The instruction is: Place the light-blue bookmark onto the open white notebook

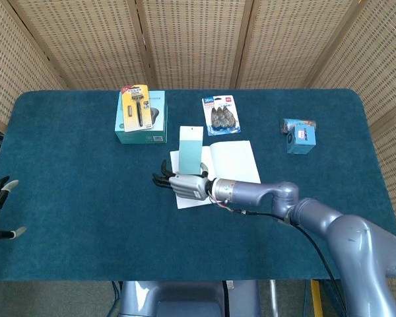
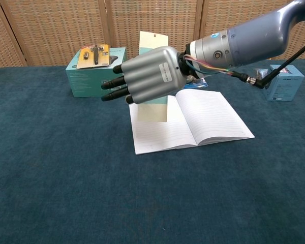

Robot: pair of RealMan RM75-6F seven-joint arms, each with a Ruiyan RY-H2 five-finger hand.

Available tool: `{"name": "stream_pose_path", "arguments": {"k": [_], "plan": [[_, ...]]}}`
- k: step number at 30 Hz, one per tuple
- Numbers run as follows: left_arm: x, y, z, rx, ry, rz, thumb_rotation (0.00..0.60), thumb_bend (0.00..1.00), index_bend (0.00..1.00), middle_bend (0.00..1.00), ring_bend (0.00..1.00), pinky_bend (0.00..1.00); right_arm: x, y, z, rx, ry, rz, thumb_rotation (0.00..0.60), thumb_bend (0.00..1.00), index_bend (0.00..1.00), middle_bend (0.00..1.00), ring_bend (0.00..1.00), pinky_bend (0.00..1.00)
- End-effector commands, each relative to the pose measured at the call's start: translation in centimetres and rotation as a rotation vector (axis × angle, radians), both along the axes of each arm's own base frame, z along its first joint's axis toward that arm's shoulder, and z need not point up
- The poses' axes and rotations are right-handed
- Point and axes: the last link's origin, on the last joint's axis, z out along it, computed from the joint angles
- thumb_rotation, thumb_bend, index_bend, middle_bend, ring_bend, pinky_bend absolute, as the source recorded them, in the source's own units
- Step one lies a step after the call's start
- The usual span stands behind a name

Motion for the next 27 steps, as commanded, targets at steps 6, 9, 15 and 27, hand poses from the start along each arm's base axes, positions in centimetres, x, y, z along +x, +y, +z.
{"name": "stream_pose_path", "arguments": {"k": [6, 9, 15, 27], "plan": [[-0.2, 0.3, 0.1, 0.003, -0.003, 0.013, 0.600, 0.00, 0.00, 0.00, 0.00, 0.00, -2.7, 0.0, -1.7, 0.037, 0.108, 0.044, 0.600, 0.00, 0.62, 0.00, 0.00, 0.25], [-0.3, 0.5, 0.0, 0.001, -0.001, 0.018, 0.600, 0.00, 0.00, 0.00, 0.00, 0.00, -4.1, 0.1, -1.8, 0.054, 0.131, 0.036, 0.600, 0.00, 0.62, 0.00, 0.00, 0.25], [-0.2, 0.5, 0.0, 0.003, 0.002, 0.018, 0.600, 0.00, 0.00, 0.00, 0.00, 0.00, -5.3, 0.1, -1.7, 0.069, 0.140, 0.038, 0.600, 0.00, 0.62, 0.00, 0.00, 0.25], [-0.1, 0.5, -0.3, -0.004, 0.010, 0.014, 0.600, 0.00, 0.00, 0.00, 0.00, 0.00, -6.1, -0.5, -0.2, 0.039, 0.112, 0.001, 0.600, 0.00, 0.00, 0.00, 0.00, 0.19]]}}
